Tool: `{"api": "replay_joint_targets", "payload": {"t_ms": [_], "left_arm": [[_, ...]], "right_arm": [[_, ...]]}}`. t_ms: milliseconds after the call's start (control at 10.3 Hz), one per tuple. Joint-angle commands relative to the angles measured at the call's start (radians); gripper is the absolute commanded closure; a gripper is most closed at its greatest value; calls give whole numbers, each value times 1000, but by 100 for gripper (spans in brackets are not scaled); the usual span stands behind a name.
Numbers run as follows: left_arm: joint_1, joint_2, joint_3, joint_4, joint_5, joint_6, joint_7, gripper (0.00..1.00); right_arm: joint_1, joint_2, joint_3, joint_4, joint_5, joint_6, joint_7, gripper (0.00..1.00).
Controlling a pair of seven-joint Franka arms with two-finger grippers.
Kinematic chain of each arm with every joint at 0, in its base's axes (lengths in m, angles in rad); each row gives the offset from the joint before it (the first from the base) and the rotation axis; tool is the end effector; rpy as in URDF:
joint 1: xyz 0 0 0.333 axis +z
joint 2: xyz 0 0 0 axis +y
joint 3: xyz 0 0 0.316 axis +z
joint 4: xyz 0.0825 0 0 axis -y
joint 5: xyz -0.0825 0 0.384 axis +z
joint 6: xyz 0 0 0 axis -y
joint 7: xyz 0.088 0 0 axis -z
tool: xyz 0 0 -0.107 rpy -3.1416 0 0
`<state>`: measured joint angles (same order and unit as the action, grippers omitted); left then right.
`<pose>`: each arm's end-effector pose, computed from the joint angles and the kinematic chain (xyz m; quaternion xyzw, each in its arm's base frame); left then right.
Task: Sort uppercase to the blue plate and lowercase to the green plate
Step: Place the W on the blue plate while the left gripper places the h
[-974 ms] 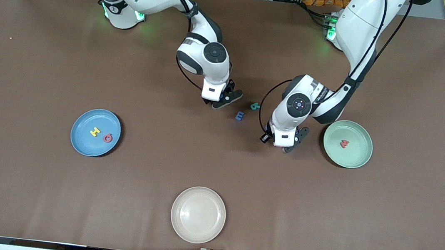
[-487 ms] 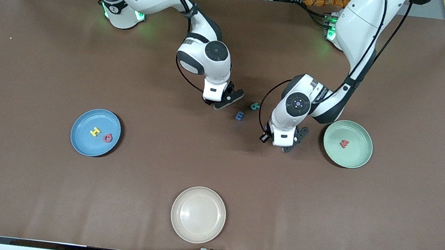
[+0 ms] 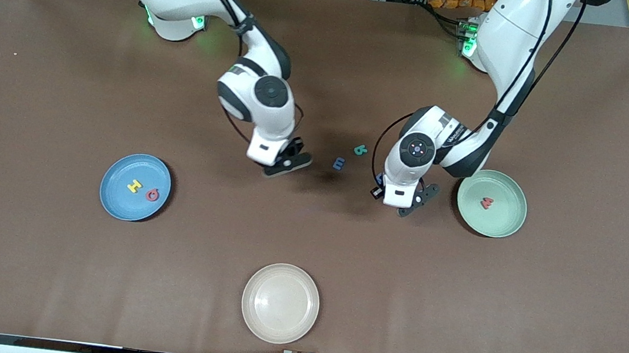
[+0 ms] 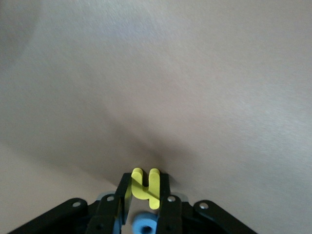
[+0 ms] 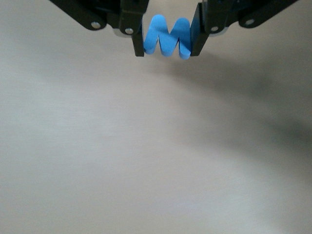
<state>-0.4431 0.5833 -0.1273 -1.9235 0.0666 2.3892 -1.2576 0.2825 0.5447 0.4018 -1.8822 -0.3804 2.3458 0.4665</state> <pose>0.5169 -0.3287 0.1771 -0.9456 -0.3202 0.0453 0.0355 0.5017 0.3848 0.2351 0.9755 0.2178 0.0094 0.0311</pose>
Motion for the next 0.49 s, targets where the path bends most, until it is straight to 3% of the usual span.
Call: {"api": "replay_joint_targets", "payload": {"t_ms": [0,195,390], "left_arm": [[37,-52,11,-14,30,-121,216,100],[64,-109,60,-18,62,-250,482,100],[99,-148,96,-26,64,-298,672,100]], "right_arm": [[-174,-132,9,-51,113,-150,-246,100],[-280,-164,-59,-41,149,-255,-440,100],[-316,-163,-186,-43,156,-253,-586,100]]}}
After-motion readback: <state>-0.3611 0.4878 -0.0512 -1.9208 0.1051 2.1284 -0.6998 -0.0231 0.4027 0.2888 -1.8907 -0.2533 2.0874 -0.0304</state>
